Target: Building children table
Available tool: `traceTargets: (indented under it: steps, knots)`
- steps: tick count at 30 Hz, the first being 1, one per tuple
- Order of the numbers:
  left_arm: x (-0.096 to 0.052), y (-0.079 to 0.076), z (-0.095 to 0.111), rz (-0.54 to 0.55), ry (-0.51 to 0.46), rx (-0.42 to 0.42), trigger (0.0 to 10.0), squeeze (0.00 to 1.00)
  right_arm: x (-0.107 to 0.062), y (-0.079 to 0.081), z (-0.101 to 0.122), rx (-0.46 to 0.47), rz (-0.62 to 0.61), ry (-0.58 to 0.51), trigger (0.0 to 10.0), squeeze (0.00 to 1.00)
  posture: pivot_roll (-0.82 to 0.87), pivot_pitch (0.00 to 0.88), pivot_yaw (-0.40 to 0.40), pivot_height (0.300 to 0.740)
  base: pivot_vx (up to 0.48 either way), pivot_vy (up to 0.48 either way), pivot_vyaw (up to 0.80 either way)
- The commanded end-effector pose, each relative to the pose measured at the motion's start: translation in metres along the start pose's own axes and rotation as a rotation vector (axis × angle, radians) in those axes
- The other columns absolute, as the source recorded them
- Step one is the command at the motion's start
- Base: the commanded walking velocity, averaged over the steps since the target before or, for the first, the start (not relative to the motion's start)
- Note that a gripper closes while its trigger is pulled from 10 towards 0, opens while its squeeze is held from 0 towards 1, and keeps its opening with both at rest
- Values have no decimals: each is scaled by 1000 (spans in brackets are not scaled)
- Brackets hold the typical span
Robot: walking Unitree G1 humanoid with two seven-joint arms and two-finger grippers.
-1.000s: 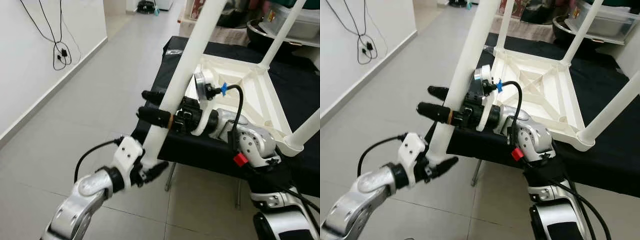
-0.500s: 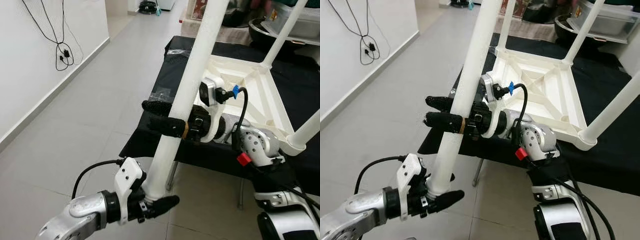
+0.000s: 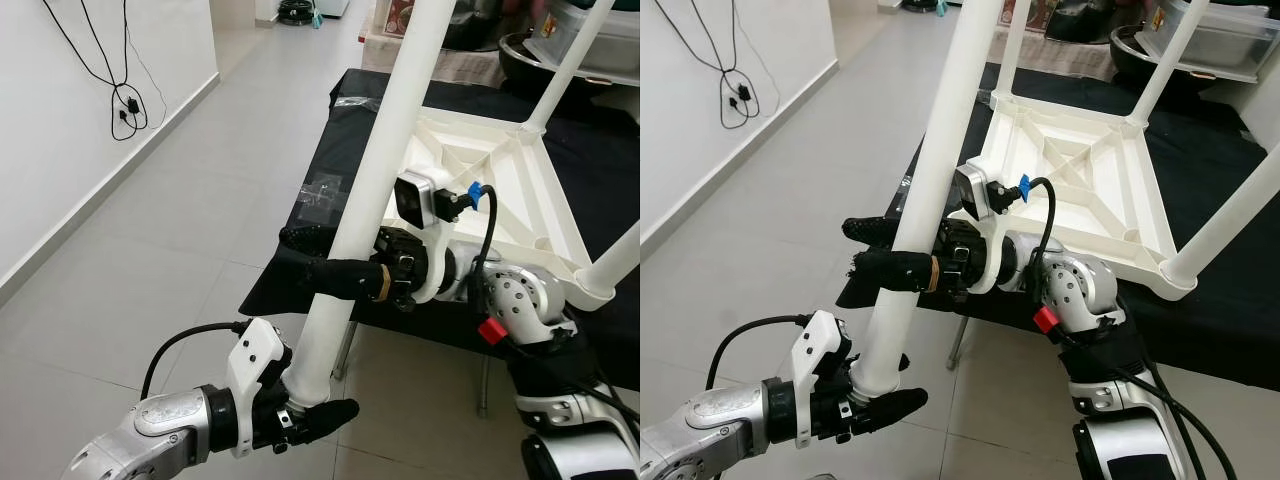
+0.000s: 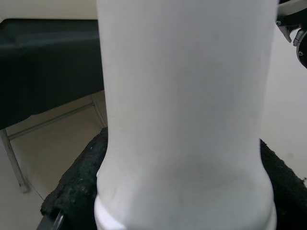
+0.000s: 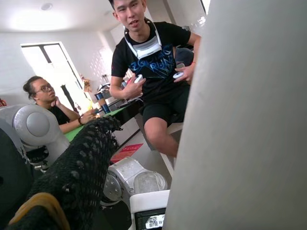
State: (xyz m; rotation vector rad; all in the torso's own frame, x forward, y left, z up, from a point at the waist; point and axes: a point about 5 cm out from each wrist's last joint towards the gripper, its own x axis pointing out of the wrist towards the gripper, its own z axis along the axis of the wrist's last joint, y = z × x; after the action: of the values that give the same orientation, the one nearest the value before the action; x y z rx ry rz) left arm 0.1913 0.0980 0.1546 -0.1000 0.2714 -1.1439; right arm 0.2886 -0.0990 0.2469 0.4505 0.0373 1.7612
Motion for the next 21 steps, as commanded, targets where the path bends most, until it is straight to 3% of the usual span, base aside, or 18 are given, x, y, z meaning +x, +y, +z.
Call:
traceTargets:
  steps: [1,21]
  knots:
    - [3,-5,1,-31,11,1,10000,0,11,4,0,7,63,15,10000,0,86,120,-79,740,0,0,0]
    - [4,-6,0,-36,24,-13,10000,0,17,6,1,17,72,20,10000,0,82,122,-73,740,0,0,0]
